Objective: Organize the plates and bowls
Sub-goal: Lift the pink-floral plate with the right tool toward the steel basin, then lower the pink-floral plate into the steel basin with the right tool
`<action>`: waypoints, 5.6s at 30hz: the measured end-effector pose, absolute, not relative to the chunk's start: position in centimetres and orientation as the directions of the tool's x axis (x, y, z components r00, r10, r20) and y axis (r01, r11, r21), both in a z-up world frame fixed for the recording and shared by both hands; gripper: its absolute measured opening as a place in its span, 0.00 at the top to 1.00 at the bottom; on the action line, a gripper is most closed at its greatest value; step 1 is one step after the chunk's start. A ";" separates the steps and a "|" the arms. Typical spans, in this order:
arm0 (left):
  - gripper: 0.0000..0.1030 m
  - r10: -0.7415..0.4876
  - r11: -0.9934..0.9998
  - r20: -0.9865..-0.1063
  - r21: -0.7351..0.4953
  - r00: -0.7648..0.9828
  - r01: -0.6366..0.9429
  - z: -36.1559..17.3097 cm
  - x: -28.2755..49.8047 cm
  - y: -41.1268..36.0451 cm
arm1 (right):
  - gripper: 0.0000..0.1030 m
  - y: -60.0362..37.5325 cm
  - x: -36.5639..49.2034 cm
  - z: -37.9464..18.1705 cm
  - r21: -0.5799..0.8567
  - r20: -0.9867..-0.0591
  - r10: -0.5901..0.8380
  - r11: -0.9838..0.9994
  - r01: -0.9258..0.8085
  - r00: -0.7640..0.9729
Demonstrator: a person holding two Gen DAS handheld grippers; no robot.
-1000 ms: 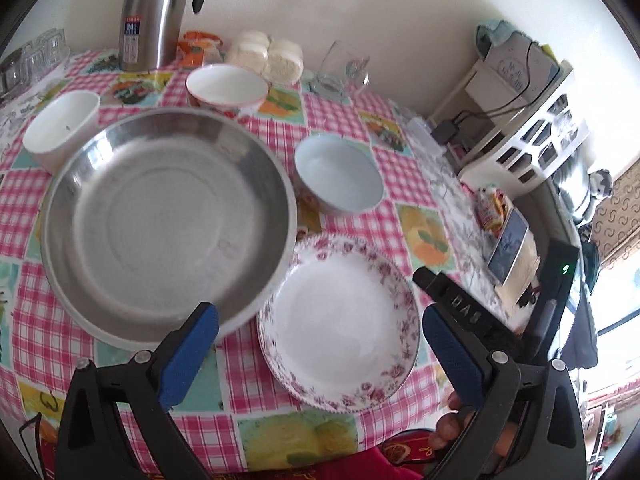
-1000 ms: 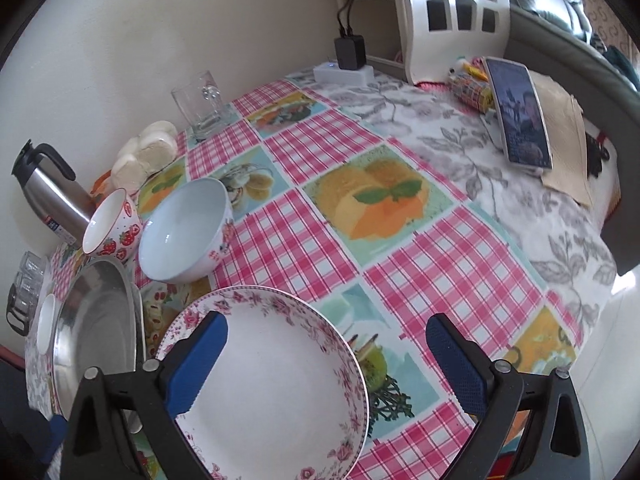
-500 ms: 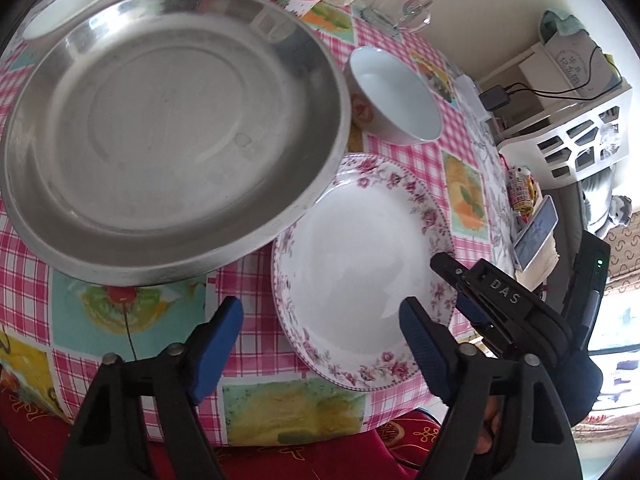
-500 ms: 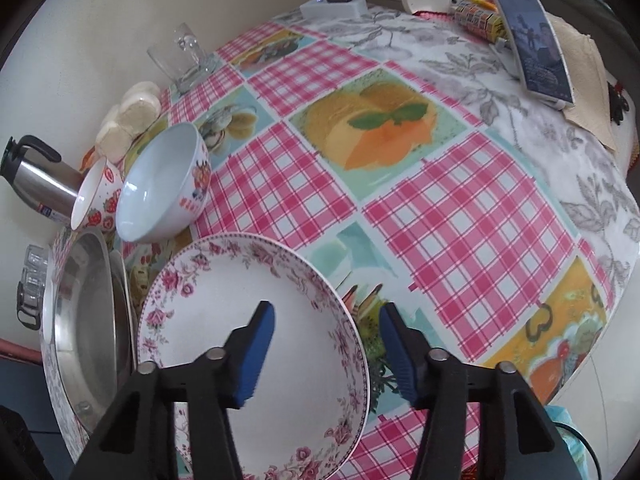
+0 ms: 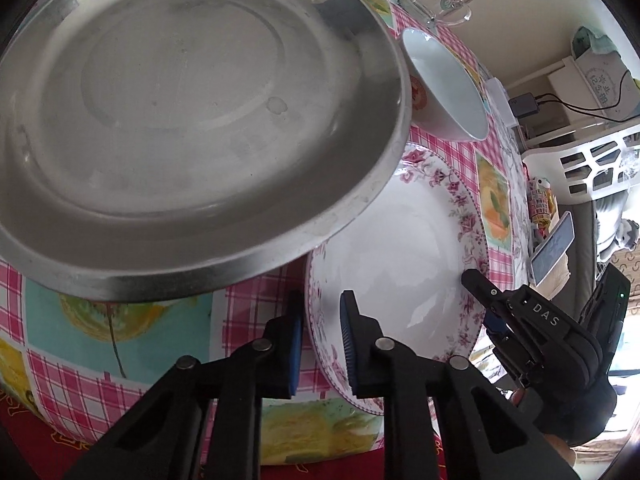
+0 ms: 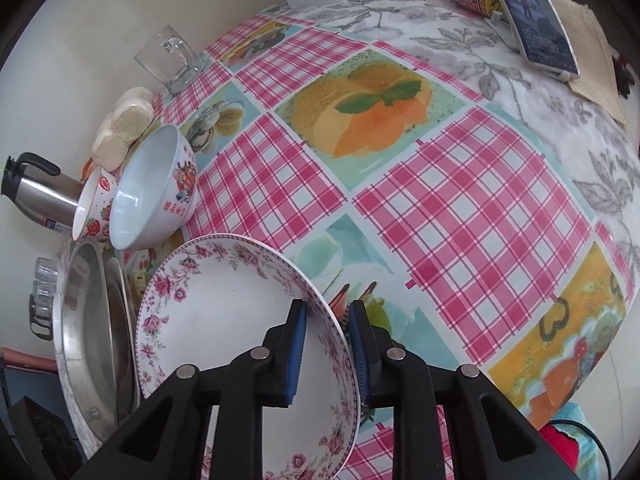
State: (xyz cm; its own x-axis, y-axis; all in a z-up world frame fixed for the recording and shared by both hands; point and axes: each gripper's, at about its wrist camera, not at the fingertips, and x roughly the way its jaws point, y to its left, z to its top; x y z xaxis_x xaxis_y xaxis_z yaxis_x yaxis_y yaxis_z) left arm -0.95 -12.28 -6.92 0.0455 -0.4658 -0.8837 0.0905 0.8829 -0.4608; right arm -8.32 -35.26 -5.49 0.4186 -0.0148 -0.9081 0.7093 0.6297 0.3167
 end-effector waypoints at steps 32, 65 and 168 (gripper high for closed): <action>0.88 -0.493 0.864 -0.860 -0.465 0.131 0.192 -5.4 -1.1 -14.5 | 0.81 -37.4 -10.9 -4.7 0.485 -0.816 0.077 0.630 0.606 0.573; 0.86 -0.599 0.793 -0.737 -0.491 0.313 0.360 1.7 -1.2 -13.5 | 0.81 -36.5 -13.5 0.9 0.584 -0.650 0.033 0.661 0.471 0.759; 0.83 -0.417 0.883 -0.826 -0.467 0.379 -0.047 -5.1 9.9 1.7 | 0.82 -21.0 5.8 -3.0 0.360 -0.809 0.145 0.889 0.283 0.570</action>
